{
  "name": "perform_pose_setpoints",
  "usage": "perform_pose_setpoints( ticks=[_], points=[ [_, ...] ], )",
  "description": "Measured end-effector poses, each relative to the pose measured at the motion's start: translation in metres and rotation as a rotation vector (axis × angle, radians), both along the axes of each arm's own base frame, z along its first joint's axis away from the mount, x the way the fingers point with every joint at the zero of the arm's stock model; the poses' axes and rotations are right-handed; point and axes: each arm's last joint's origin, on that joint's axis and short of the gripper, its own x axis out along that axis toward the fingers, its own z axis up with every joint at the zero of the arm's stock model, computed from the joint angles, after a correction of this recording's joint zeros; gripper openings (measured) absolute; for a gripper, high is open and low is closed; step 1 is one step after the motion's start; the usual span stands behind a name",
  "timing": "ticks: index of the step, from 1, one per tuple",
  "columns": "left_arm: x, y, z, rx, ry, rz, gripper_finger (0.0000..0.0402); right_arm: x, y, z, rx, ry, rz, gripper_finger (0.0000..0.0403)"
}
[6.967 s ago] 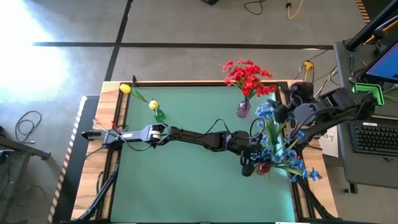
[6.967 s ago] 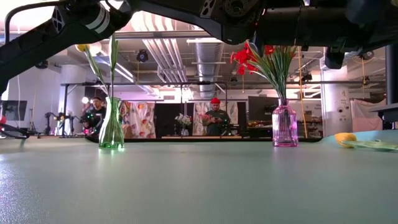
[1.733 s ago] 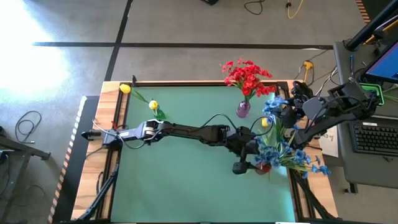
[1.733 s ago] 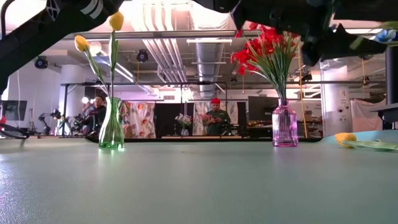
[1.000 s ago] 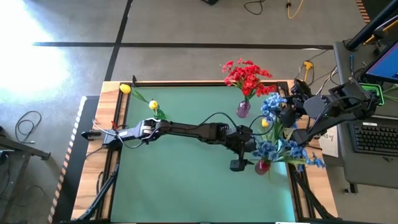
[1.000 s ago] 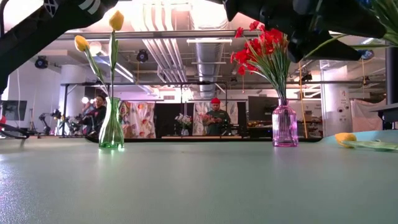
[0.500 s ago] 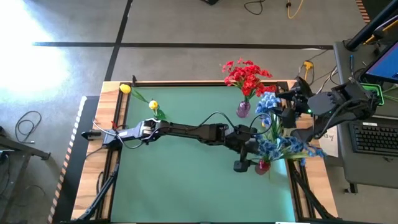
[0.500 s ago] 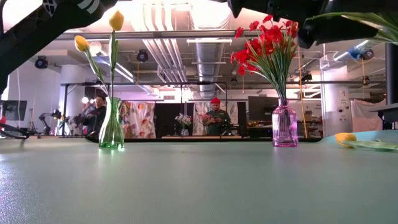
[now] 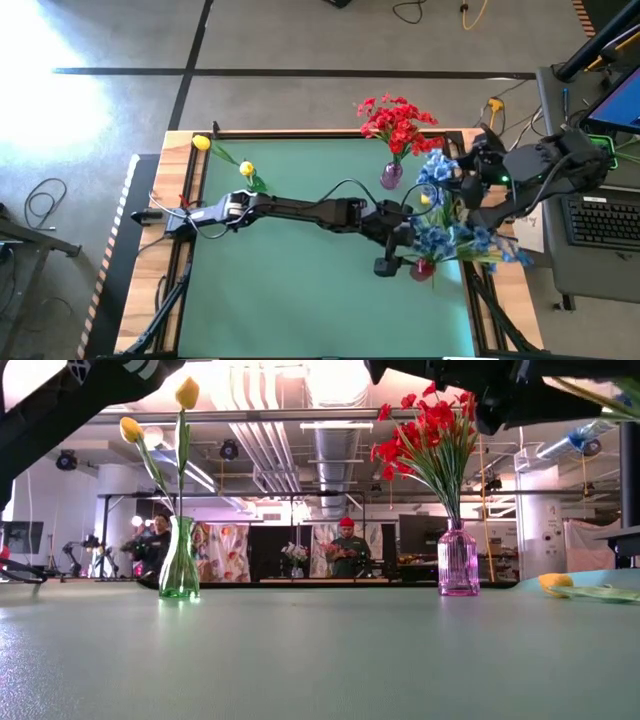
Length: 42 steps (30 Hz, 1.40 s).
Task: Sort flowers into vase by color
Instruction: Put the blue flower into the red vase
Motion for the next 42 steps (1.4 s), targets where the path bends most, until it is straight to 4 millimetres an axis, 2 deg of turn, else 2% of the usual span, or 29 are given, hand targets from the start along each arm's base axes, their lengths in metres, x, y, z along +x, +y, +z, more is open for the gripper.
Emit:
perform_pose_setpoints(
  ticks=[6, 14, 17, 20, 22, 25, 27, 30, 32, 35, 37, 42],
  points=[
    [-0.003, -0.008, -0.003, 0.014, 0.029, -0.083, 0.0316, -0.002, 0.0, 0.001, 0.05, -0.012, -0.011, 0.0364],
    [-0.005, -0.009, -0.005, 0.072, 0.039, -0.069, 0.0316, 0.01, 0.005, 0.001, 0.121, -0.005, 0.009, 0.0364],
    [-0.004, -0.009, -0.004, 0.071, 0.038, -0.048, 0.0316, 0.02, 0.007, 0.002, 0.082, -0.013, -0.014, 0.0364],
    [-0.005, -0.011, -0.004, 0.069, 0.044, -0.05, 0.0316, 0.017, 0.007, 0.005, 0.124, -0.023, 0.005, 0.0364],
    [-0.005, -0.011, -0.004, 0.067, 0.045, -0.051, 0.0316, 0.018, 0.006, 0.009, 0.081, -0.052, -0.013, 0.0364],
    [-0.005, -0.012, -0.004, 0.064, 0.044, -0.055, 0.0316, 0.006, 0.002, 0.014, 0.087, -0.075, -0.011, 0.0364],
    [-0.005, -0.012, -0.004, 0.064, 0.045, -0.055, 0.0316, 0.006, 0.001, 0.02, 0.025, -0.129, -0.041, 0.0364],
    [-0.005, -0.011, -0.004, 0.061, 0.047, -0.054, 0.0316, 0.004, 0.001, 0.022, 0.032, -0.129, -0.004, 0.0364],
    [-0.005, -0.011, -0.004, 0.069, 0.042, -0.058, 0.0316, 0.007, 0.0, 0.026, -0.043, -0.163, -0.031, 0.0364],
    [-0.006, -0.011, -0.004, 0.077, 0.047, -0.061, 0.0316, 0.004, 0.0, 0.026, -0.013, -0.155, -0.001, 0.0364],
    [-0.006, -0.011, -0.002, 0.065, 0.052, -0.055, 0.0316, 0.004, -0.001, 0.035, -0.086, -0.217, -0.028, 0.0364],
    [-0.009, -0.01, 0.01, 0.019, 0.039, -0.026, 0.0316, 0.002, -0.002, 0.038, -0.127, -0.248, -0.012, 0.0364]
  ],
)
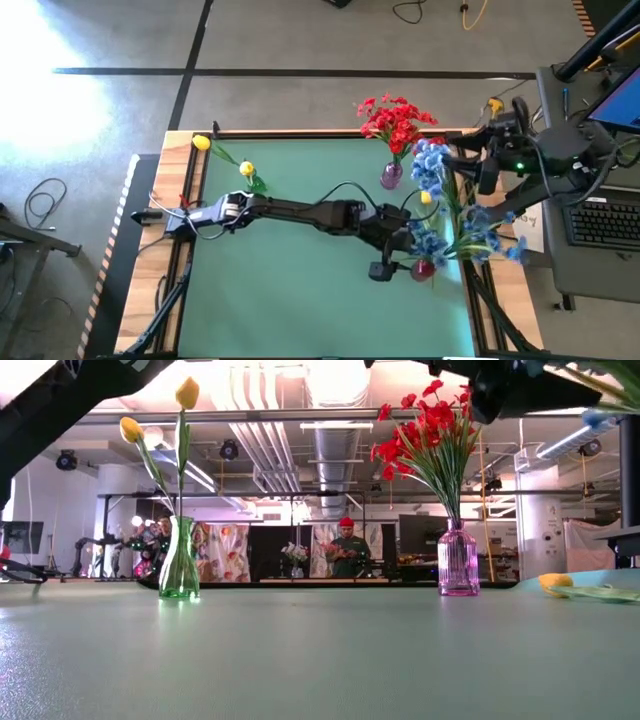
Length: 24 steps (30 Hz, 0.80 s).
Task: Sort flowers into vase by color
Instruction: Put the blue flower into the red vase
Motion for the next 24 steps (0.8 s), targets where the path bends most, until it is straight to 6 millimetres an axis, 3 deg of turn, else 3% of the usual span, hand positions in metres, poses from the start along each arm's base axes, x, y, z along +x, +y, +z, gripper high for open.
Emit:
perform_pose_setpoints(
  ticks=[4, 15, 24],
  points=[
    [-0.004, 0.002, 0.008, 0.0, 0.004, 0.005, 0.0316, 0.001, 0.001, 0.0, -0.001, 0.001, 0.018, 0.0364],
    [-0.007, 0.004, 0.009, -0.013, 0.042, 0.019, 0.0316, -0.006, -0.002, 0.028, -0.097, -0.152, 0.032, 0.0364],
    [-0.012, 0.005, 0.021, -0.01, 0.025, 0.017, 0.0316, 0.0, 0.001, 0.032, -0.109, -0.18, 0.057, 0.0364]
  ],
)
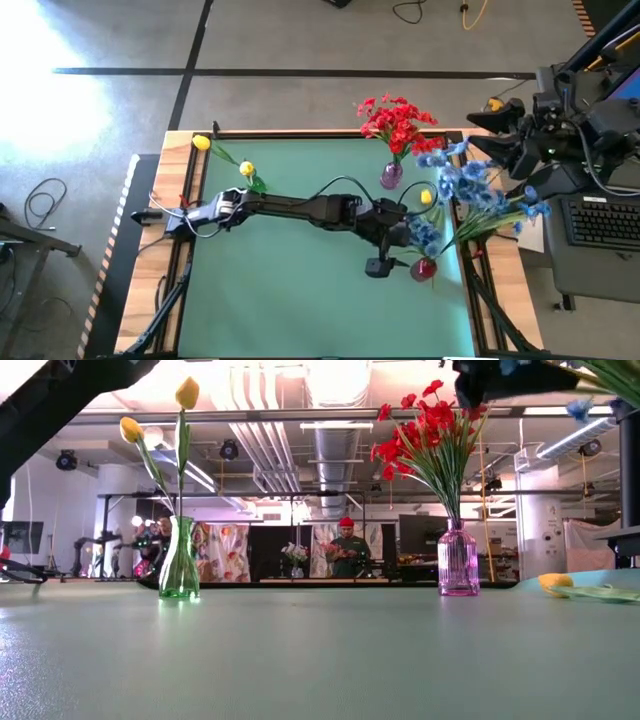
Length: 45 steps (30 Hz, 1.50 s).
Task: Sort flowers into vase by color
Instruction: Put the blue flower into the red vase
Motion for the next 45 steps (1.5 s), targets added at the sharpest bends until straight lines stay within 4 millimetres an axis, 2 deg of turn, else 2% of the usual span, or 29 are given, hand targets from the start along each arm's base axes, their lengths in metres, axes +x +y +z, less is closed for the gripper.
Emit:
perform_pose_setpoints(
  ticks=[10, 14, 19, 22, 28, 36, 45],
  points=[
    [-0.007, 0.001, 0.011, 0.017, 0.002, -0.008, 0.0316, 0.012, 0.004, 0.0, -0.004, 0.007, 0.014, 0.0364],
    [-0.016, 0.004, 0.023, 0.076, 0.019, 0.012, 0.0316, 0.026, 0.009, 0.004, -0.014, -0.016, 0.038, 0.0364],
    [-0.032, 0.007, 0.041, 0.138, 0.047, 0.024, 0.0316, 0.063, 0.021, 0.002, -0.063, 0.008, 0.068, 0.0364],
    [-0.041, 0.008, 0.048, 0.149, 0.081, 0.022, 0.0316, 0.073, 0.025, 0.0, -0.094, 0.033, 0.084, 0.0364],
    [-0.055, 0.011, 0.033, 0.189, 0.299, 0.042, 0.0316, 0.1, 0.033, -0.012, -0.18, 0.119, 0.099, 0.0364],
    [-0.071, 0.014, 0.017, 0.253, 0.53, 0.177, 0.0316, 0.137, 0.045, -0.033, -0.271, 0.244, 0.124, 0.0364],
    [-0.081, 0.01, 0.009, 0.281, 0.65, 0.196, 0.0316, 0.144, 0.047, -0.042, -0.316, 0.281, 0.124, 0.0364]
  ],
)
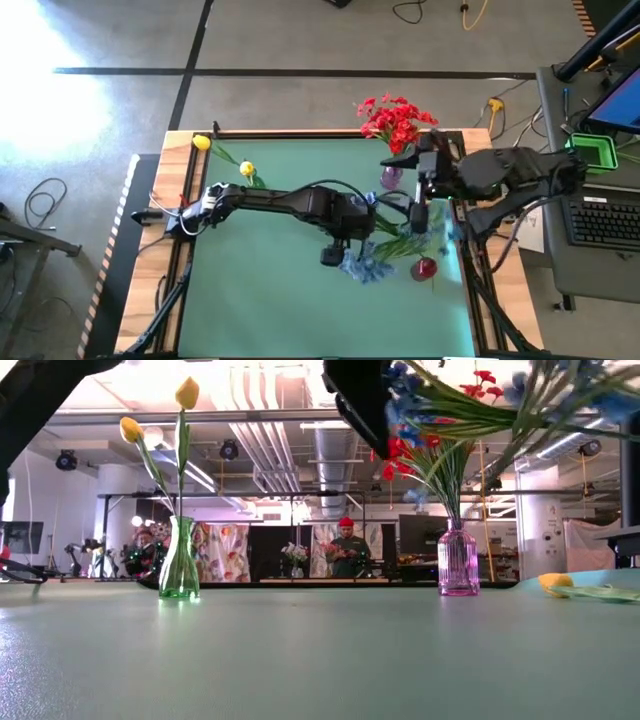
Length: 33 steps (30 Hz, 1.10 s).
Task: Sort flowers into vase by color
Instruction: Put the blue flower into the red vase
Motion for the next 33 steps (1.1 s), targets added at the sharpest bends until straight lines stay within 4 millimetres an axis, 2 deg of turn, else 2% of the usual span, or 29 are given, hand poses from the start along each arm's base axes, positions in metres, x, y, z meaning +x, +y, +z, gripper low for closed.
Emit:
perform_pose_setpoints(
  ticks=[8, 12, 25, 28, 33],
  points=[
    [-0.025, 0.012, -0.004, 0.294, 0.208, 0.207, 0.0316, -0.01, -0.003, -0.004, -0.026, 0.0, 0.004, 0.0364],
    [-0.03, 0.013, 0.003, 0.334, 0.191, 0.241, 0.0316, -0.007, -0.002, -0.014, -0.061, 0.038, 0.012, 0.0364],
    [-0.072, 0.012, 0.073, 0.311, 0.024, 0.221, 0.0316, 0.007, 0.001, -0.044, -0.141, 0.069, 0.028, 0.0364],
    [-0.08, 0.013, 0.087, 0.296, -0.037, 0.231, 0.0316, 0.013, 0.002, -0.057, -0.163, 0.081, -0.008, 0.0364],
    [-0.087, 0.014, 0.1, 0.28, -0.094, 0.239, 0.0316, 0.023, -0.001, -0.081, -0.192, 0.112, -0.04, 0.0364]
  ],
)
